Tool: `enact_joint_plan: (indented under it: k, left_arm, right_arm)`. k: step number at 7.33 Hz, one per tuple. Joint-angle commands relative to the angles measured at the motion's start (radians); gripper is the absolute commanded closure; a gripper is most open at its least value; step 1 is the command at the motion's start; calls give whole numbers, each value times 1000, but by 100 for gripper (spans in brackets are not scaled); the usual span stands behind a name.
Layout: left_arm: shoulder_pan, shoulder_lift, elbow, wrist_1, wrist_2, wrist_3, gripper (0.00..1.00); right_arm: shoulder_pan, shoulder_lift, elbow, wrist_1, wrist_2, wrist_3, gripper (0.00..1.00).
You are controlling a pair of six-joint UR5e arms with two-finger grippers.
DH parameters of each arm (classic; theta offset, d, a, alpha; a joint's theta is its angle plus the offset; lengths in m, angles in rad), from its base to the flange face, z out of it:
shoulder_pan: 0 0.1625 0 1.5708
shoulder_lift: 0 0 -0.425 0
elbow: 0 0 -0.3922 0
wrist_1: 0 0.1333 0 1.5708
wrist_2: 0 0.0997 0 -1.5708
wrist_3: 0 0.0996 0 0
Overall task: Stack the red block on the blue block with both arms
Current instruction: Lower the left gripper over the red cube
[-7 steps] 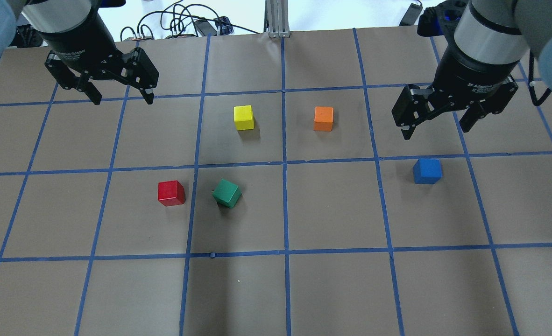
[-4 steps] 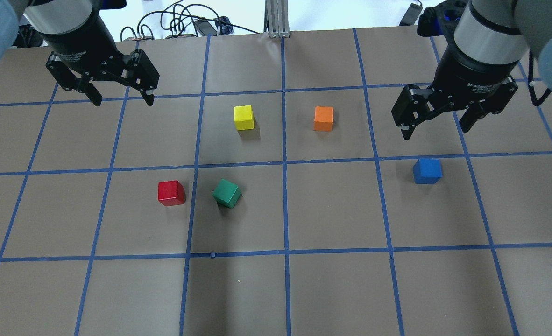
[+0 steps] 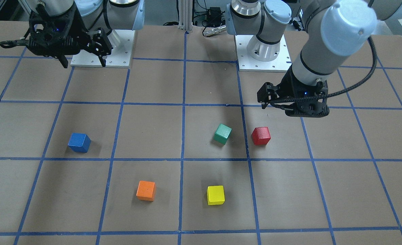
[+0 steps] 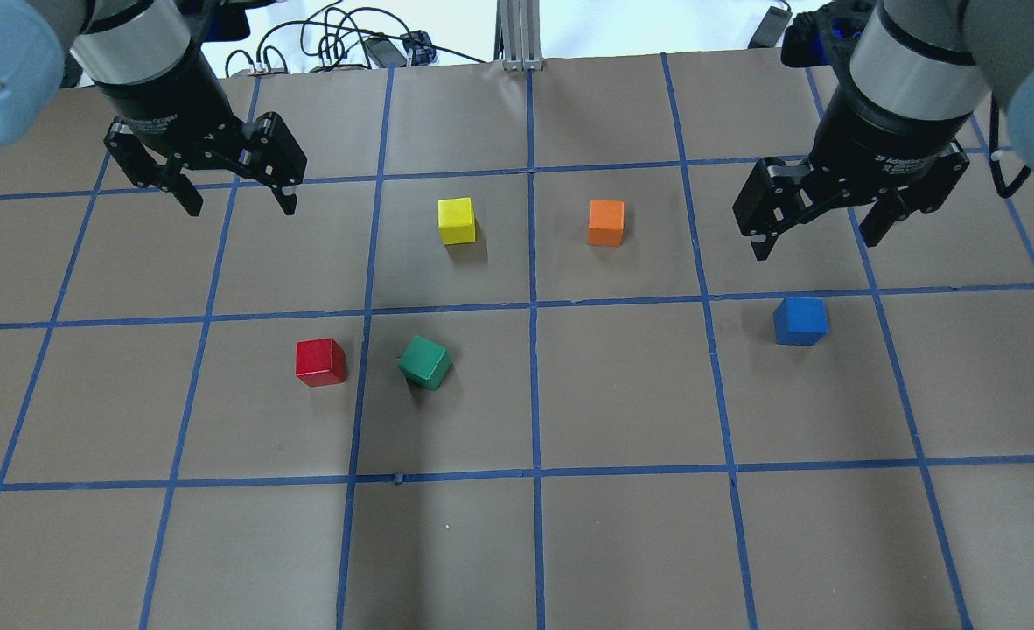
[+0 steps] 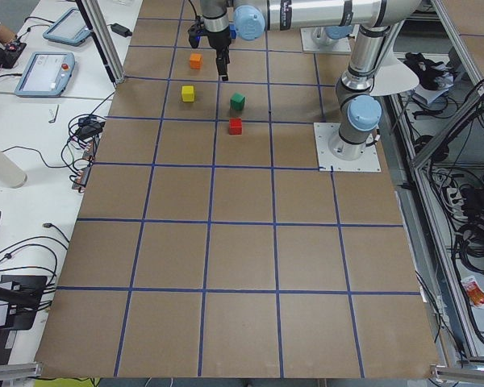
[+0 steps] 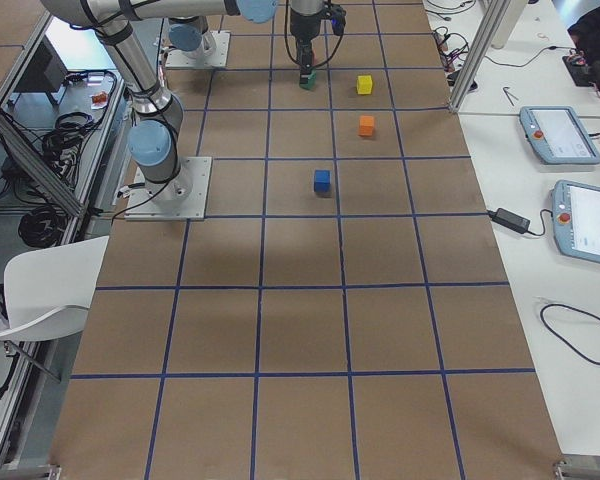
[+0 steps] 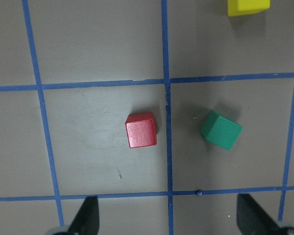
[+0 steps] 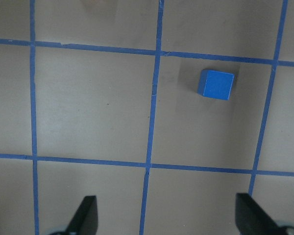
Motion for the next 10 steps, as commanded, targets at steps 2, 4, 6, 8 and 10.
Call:
enact_joint_plan:
  k: [2, 4, 6, 8, 10]
  left_arm:
    - [88, -45, -280, 287, -5, 58, 0]
    - [93, -83, -429, 527, -9, 63, 0]
    - [82, -102, -454, 540, -12, 66, 0]
    - [82, -131, -451, 551, -47, 64, 0]
    - [82, -156, -451, 588, -48, 69, 18]
  right_arm:
    - [1, 0, 1, -3, 0, 0, 0]
    - [1, 2, 1, -6, 3, 0, 0]
    - [1, 2, 1, -11, 6, -2, 0]
    - [-1, 2, 1, -39, 2, -5, 0]
    - [-2, 3, 1, -39, 0, -23, 0]
